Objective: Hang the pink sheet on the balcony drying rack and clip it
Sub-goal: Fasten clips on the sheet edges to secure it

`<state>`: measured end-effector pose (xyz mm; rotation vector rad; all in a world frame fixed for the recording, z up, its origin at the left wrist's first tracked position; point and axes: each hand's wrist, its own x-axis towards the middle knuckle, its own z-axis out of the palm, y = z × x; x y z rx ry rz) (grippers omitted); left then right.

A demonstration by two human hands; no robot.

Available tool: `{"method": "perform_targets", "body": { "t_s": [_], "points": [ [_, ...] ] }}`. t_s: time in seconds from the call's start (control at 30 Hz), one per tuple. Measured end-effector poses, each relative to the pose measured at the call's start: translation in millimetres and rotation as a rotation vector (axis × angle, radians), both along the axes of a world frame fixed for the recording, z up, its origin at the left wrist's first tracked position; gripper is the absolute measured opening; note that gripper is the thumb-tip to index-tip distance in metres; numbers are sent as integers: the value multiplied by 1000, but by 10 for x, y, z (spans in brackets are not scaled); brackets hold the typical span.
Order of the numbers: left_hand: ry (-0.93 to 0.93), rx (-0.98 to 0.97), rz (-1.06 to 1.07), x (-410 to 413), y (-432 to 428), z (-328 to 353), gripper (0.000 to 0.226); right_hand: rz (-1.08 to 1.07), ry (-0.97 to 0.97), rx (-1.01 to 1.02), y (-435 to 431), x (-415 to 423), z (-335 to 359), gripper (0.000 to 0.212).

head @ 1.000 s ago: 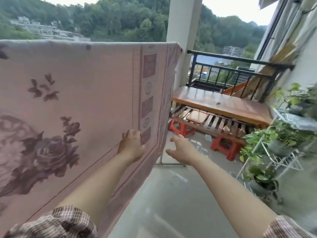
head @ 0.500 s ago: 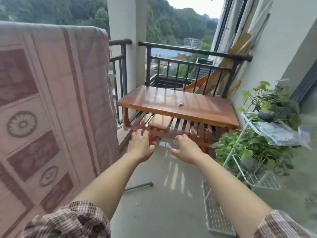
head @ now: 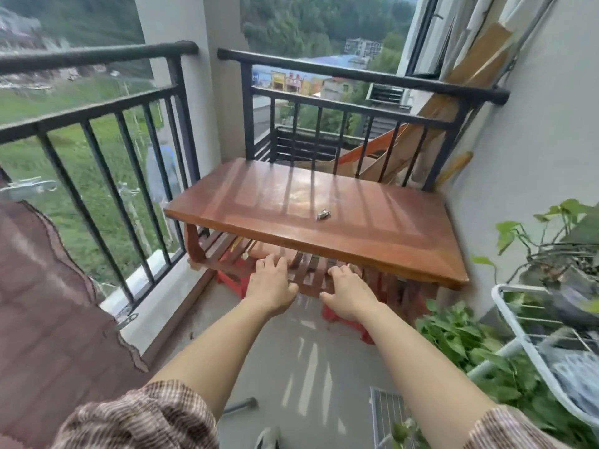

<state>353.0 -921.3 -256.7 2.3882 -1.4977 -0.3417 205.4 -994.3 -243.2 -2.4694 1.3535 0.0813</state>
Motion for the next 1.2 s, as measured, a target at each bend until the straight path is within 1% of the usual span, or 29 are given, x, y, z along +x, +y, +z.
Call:
{"method": "perform_targets", "body": {
  "t_s": [0.13, 0.2, 0.33, 0.5, 0.63, 0.8, 0.93, 1.0, 1.07, 1.1, 1.17, 1.2],
  "points": [
    [42, 0, -2, 396, -984, -180, 50, -9, 15, 5, -982, 345, -172, 49],
    [48, 31, -16, 608, -1457, -263, 50, -21, 25, 20, -1465, 522, -237, 48],
    [47, 121, -17, 957, -2247, -428, 50, -37, 58, 89, -2277, 797, -409, 52],
    [102, 201, -1, 1223, -3070, -727, 49, -35, 126, 149, -3205, 1085, -687, 51],
    [151, 258, 43, 1382, -3607, -1047, 49, 14, 167, 182, -3887, 1347, -933, 48],
    [223, 317, 161, 1550, -4170, -1441, 53, 111, 221, 230, -4669, 1658, -1289, 50],
    [248, 374, 268, 1548, -4508, -1749, 58, 191, 225, 179, -5163, 1860, -1525, 45],
    [216, 422, 314, 1518, -4617, -1855, 61, 262, 237, 136, -5342, 1966, -1635, 51],
    [162, 460, 317, 1513, -4673, -1948, 64, 350, 287, 91, -5479, 2074, -1711, 62],
    [143, 476, 310, 1508, -4662, -1992, 64, 400, 306, 57, -5523, 2111, -1746, 64],
    [109, 474, 304, 1494, -4622, -2055, 62, 505, 324, 10, -5571, 2156, -1815, 59],
    [139, 492, 308, 1494, -4600, -2092, 64, 556, 331, -7, -5580, 2159, -1853, 51]
  ]
}}
